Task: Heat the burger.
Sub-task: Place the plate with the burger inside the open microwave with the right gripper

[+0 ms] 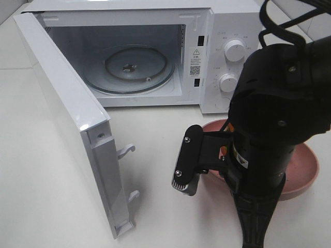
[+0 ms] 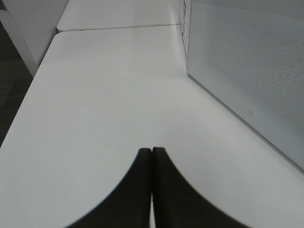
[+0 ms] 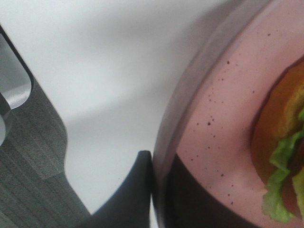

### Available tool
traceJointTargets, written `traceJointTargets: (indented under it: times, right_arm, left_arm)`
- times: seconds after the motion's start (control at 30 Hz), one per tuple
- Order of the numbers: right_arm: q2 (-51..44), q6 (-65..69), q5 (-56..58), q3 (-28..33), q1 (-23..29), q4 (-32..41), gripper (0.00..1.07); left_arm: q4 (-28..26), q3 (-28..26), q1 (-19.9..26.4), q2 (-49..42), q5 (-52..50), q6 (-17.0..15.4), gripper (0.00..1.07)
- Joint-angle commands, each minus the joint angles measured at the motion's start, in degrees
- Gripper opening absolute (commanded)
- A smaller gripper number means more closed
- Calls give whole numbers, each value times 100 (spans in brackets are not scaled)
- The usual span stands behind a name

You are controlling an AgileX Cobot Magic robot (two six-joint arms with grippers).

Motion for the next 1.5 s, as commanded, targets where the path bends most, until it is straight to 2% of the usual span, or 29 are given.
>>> traceJointTargets:
  times: [0.03,0.23,0.47,0.87,0.97,1.03,1.13,1.3,1.33,1.5]
  right_arm:
    - [-46,-487,-218,0,6,-258,0]
    - [-46,-1845,-372,0,6,-252,0]
    - [-46,-2217,-670,0,6,-269,0]
    - [-46,-3718,-1833,0,-29,-292,0]
    - [-46,-4045,-2183,0,-143,-241,0]
    - [-46,-4463,-2595,0,-424,-223,0]
    - [-46,-4635,-2687,0,-487,-166,0]
    - [6,-5752,-3071,-63,-779,550,0]
    - [80,-6176,-3094,-166,-940,928,0]
    - [275,-7116,-3163,-487,-1232,1604,0]
  left_arm:
    - [-23,6,17,-126,-17,-6,0]
    - [-23,6,17,-126,-17,-6,0]
    - [-23,6,17,-126,-17,-6,0]
    - [-23,6,17,-126,-17,-6,0]
    - [-23,6,17,-126,-17,-6,0]
    - [-23,6,17,-126,-17,-6,0]
    - [-23,6,17,-126,-17,-6,0]
    - [-23,6,17,-126,-17,-6,0]
    - [-23,6,17,-126,-17,-6,0]
    - [-23,6,17,-126,-17,-6,0]
